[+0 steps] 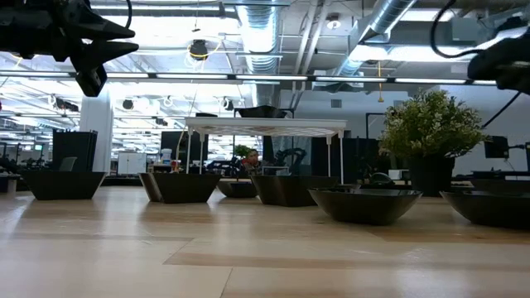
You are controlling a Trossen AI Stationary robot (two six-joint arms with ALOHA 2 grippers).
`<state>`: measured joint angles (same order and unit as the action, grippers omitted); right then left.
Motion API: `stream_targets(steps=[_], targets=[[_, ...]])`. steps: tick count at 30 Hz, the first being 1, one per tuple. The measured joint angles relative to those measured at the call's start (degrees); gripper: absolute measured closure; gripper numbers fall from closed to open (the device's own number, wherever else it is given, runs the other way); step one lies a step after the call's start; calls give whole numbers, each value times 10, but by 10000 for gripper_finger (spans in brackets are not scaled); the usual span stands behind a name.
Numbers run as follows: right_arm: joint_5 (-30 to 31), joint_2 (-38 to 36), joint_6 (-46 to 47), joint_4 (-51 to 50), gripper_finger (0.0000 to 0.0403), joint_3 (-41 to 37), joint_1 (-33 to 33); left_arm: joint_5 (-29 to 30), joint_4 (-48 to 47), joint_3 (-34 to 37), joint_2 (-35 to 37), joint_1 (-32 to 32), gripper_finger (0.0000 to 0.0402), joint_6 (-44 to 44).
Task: Pick & Place Mini shaped plates
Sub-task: Stack the distorted square-shaped plate on top of the distorted square-shaped plate on the shelf
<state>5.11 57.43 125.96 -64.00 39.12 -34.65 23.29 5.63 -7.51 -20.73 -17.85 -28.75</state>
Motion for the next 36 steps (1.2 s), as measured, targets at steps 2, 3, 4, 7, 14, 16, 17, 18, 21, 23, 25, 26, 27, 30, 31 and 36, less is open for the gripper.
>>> stream_targets(steps=[2,3,4,7,14,16,17,18,21,23,25,26,27,30,31,36], targets=[[1,3,31,12,341,-9,-16,0,0,0,0,0,314,0],[1,8,44,15,341,-12,-24,0,0,0,0,0,314,0],[1,13,56,15,341,-14,-30,0,0,0,0,0,314,0],[-4,35,70,20,341,-18,-38,0,0,0,0,0,314,0],[9,74,70,32,339,-19,-21,0,0,0,0,0,314,0],[14,75,70,32,333,-19,-16,0,0,0,0,0,314,-1],[19,74,70,30,329,-19,-15,0,0,0,0,0,314,-1],[24,75,70,30,323,-19,-15,0,1,0,0,0,314,-2],[27,75,70,28,302,-19,-7,0,3,0,0,0,314,-2],[39,75,70,28,285,-19,-2,0,4,0,0,0,314,-2],[44,75,68,27,269,-19,3,0,4,0,0,0,314,-2],[44,75,68,27,263,-19,5,0,4,0,0,0,314,-1],[45,77,68,27,257,-19,8,0,4,0,0,0,314,-1],[52,83,68,32,245,-25,11,-1,4,0,0,0,314,-1],[52,85,68,37,243,-28,11,-1,5,0,0,0,314,-1],[54,93,67,54,244,-36,11,-28,5,0,0,0,314,0]])
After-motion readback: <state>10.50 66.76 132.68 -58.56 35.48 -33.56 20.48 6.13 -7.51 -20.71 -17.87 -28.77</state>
